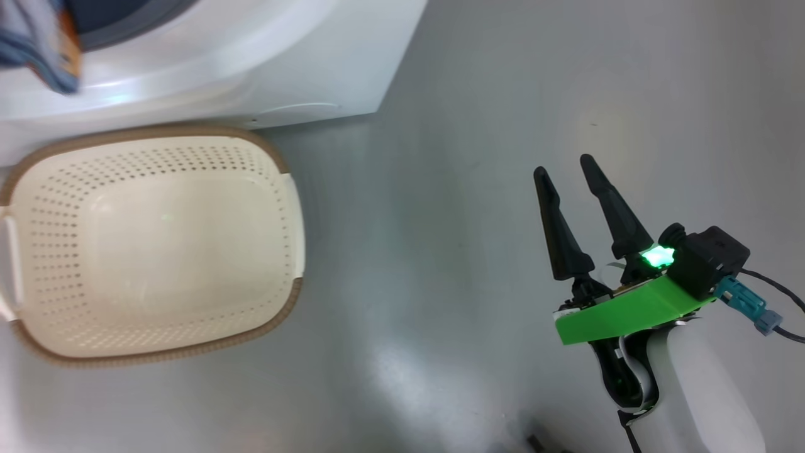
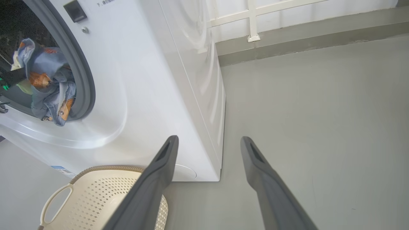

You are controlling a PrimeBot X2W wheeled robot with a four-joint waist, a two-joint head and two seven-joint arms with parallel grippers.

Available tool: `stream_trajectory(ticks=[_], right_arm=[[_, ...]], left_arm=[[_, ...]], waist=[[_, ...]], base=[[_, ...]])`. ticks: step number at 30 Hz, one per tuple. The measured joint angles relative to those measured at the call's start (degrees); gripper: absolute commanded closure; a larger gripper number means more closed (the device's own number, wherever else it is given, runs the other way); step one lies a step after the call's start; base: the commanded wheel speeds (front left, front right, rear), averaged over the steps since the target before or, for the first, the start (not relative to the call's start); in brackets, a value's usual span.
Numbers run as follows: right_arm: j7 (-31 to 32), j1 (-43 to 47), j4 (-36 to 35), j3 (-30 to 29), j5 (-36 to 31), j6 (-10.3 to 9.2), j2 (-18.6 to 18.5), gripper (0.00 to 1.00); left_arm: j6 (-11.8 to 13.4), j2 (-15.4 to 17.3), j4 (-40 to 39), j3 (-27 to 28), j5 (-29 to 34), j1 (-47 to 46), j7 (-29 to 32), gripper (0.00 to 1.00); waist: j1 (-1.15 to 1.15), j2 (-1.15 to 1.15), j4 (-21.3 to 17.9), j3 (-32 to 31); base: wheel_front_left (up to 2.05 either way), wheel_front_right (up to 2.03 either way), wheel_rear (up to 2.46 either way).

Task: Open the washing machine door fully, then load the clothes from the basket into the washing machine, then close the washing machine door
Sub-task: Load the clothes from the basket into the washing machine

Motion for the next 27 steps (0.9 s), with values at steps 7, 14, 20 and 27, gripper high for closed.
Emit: stream_trajectory(ticks=[7,14,20,27], right_arm=[[0.0,-0.01,-0.4,1.1,0.53,0.0,0.02,0.0],[0.0,0.01,-0.58,2.36,1.98,0.0,0.09,0.0],[0.0,0.14,-0.77,2.7,2.4,0.0,0.13,0.0],[0.0,0.14,-0.74,2.05,2.46,0.0,0.16,0.0]], left_arm=[[0.0,1.37,3.34,0.77,3.33,-7.72,-0.01,1.0],[0.0,1.31,9.68,-0.63,5.25,-6.97,-0.04,1.0],[0.0,1.32,16.11,-6.02,2.86,-7.83,-0.02,0.15],[-0.18,1.26,17.94,-11.03,-1.52,-10.82,0.1,0.0]], waist=[[0.0,0.0,-2.6,0.82],[0.0,0.0,-5.31,1.58],[0.0,0.0,-6.51,1.93],[0.0,0.0,-5.27,1.86]], base=[[0.0,0.0,0.0],[0.0,0.0,0.0],[0.0,0.0,0.0],[0.0,0.0,0.0]])
